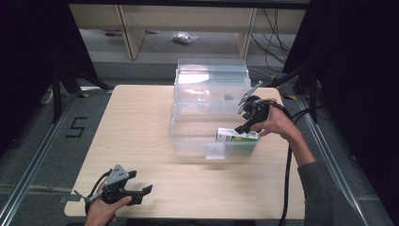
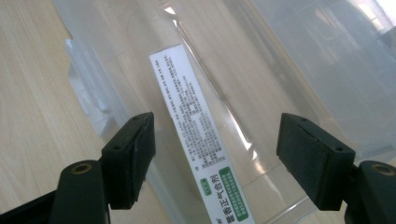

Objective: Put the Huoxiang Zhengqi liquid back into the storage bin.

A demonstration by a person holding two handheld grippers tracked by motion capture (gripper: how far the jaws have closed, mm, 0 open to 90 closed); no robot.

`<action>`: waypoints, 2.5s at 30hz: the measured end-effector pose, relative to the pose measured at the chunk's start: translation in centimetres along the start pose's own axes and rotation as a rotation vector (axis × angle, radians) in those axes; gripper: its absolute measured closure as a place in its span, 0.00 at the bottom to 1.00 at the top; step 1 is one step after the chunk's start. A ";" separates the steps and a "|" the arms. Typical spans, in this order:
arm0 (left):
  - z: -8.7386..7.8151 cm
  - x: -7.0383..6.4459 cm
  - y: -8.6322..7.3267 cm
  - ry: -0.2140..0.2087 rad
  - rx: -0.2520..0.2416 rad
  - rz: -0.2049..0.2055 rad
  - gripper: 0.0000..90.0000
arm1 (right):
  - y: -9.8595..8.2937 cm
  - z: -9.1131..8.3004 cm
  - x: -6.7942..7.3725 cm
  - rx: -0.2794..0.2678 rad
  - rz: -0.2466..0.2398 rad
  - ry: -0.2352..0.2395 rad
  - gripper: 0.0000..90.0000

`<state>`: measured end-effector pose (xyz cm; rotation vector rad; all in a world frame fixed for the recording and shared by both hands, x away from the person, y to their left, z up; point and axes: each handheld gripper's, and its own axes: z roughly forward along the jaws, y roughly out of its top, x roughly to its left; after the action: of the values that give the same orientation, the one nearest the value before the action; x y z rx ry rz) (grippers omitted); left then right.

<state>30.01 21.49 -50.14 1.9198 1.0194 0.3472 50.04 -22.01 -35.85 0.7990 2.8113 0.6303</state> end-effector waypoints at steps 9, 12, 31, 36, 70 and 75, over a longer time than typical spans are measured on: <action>0.0 0.0 0.0 0.001 -0.006 -0.006 0.16 | -0.8 -0.4 0.9 -0.066 0.044 0.005 0.26; 0.0 -0.1 0.0 0.000 -0.005 -0.005 0.17 | -0.9 -0.6 1.1 -0.081 0.058 0.000 0.25; 0.1 0.0 0.0 0.001 -0.005 -0.006 0.17 | -2.4 -0.9 2.8 -0.197 0.191 -0.008 0.20; 0.1 0.0 0.0 0.000 -0.005 -0.006 0.17 | -2.7 -0.9 3.4 -0.216 0.187 -0.010 0.20; 0.0 0.0 0.0 0.002 -0.004 -0.004 0.16 | -4.5 -0.8 6.4 -0.303 0.183 -0.006 0.19; 0.0 0.0 0.0 0.002 -0.006 -0.005 0.16 | -4.6 -0.9 6.8 -0.285 0.195 0.010 0.19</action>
<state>30.00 21.47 -50.12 1.9120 1.0235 0.3491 41.90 -22.27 -37.25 1.0174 2.5858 1.0376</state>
